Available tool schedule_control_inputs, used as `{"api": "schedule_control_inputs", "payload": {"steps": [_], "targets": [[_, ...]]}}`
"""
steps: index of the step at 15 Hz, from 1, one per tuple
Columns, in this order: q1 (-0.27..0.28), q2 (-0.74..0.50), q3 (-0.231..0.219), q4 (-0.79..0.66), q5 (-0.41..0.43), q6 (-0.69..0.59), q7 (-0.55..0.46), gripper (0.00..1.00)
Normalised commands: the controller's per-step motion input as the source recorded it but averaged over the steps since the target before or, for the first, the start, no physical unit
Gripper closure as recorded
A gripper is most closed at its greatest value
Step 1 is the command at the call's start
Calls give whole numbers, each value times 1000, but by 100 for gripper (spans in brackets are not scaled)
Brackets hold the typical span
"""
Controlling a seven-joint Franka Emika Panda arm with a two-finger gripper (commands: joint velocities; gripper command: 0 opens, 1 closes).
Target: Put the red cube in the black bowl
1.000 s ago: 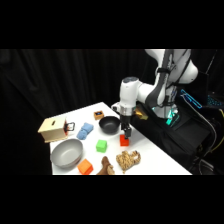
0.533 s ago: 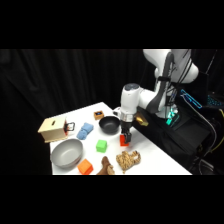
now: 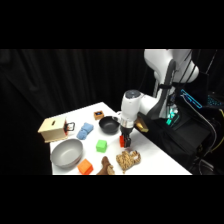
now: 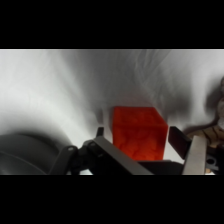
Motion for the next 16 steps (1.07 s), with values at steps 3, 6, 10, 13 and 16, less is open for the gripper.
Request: {"api": "schedule_control_inputs", "payload": {"steps": [3, 6, 10, 13, 16], "targets": [[160, 63, -188, 46, -27, 73, 97, 0], [138, -11, -115, 29, -10, 51, 74, 25], [12, -59, 43, 16, 69, 27, 6, 59], [-21, -95, 76, 3, 86, -41, -14, 70], [-7, -284, 78, -53, 30, -267, -66, 72]]}}
